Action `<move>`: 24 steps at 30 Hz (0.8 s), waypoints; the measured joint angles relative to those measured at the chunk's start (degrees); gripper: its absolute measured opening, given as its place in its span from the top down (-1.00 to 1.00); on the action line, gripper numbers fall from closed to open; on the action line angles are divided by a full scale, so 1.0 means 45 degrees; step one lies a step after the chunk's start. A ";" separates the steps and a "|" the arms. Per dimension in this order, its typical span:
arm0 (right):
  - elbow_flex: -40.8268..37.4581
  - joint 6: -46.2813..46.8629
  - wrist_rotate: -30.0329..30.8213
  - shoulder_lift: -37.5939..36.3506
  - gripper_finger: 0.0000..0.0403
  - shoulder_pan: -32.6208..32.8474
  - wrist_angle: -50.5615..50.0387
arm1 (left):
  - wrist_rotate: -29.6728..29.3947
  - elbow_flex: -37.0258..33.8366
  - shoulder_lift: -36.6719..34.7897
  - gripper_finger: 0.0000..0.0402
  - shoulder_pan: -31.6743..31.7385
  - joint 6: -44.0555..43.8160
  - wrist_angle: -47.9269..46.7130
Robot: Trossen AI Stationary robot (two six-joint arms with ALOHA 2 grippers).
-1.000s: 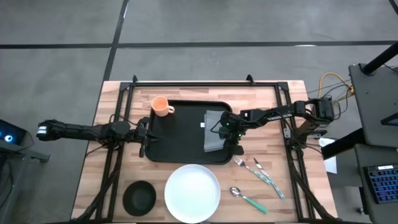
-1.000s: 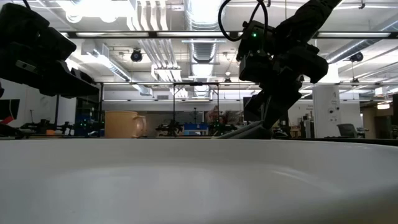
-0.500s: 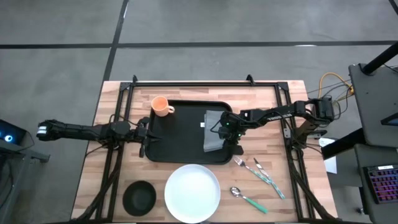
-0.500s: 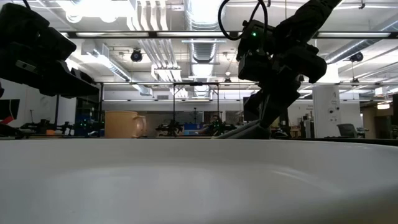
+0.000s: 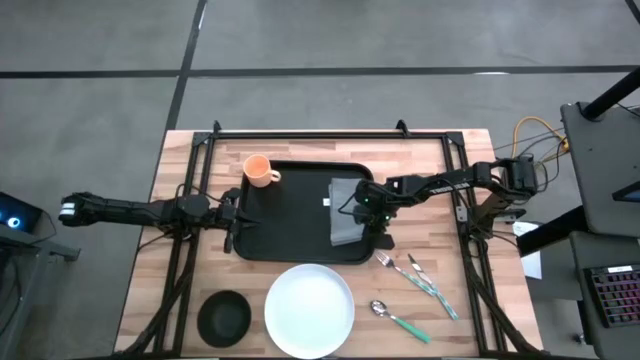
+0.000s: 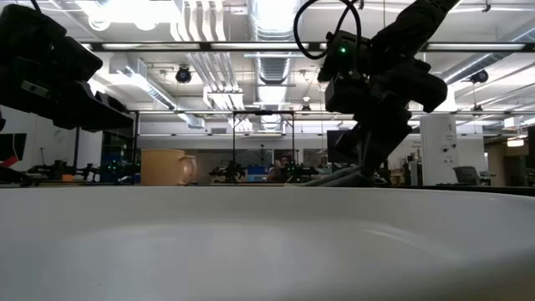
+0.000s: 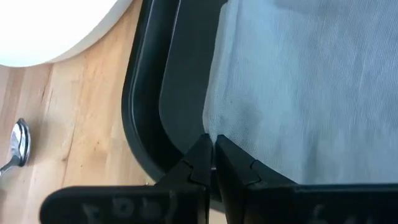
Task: Set up tray
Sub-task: Put the gray napkin on the right of the black tray, then put the white plate on the black tray below the yellow mug
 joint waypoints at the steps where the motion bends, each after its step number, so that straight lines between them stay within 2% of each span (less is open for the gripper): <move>1: 0.0000 0.0010 -0.0003 0.0000 0.96 0.0000 -0.0096 | 0.0004 0.0000 0.0000 1.00 0.0000 0.0000 0.0000; 6: 0.0000 0.0037 -0.0012 0.0005 0.90 0.0000 -0.0215 | 0.0005 0.0000 0.0002 1.00 0.0000 0.0003 0.0000; 14: 0.0102 -0.0356 -0.0046 0.0010 0.50 0.0024 -0.0205 | 0.0005 0.0000 0.0005 1.00 0.0000 0.0000 0.0000; 24: 0.0293 0.0421 -0.0056 0.0010 0.15 0.0029 -0.0205 | 0.0004 0.0000 0.0001 1.00 0.0000 0.0000 0.0000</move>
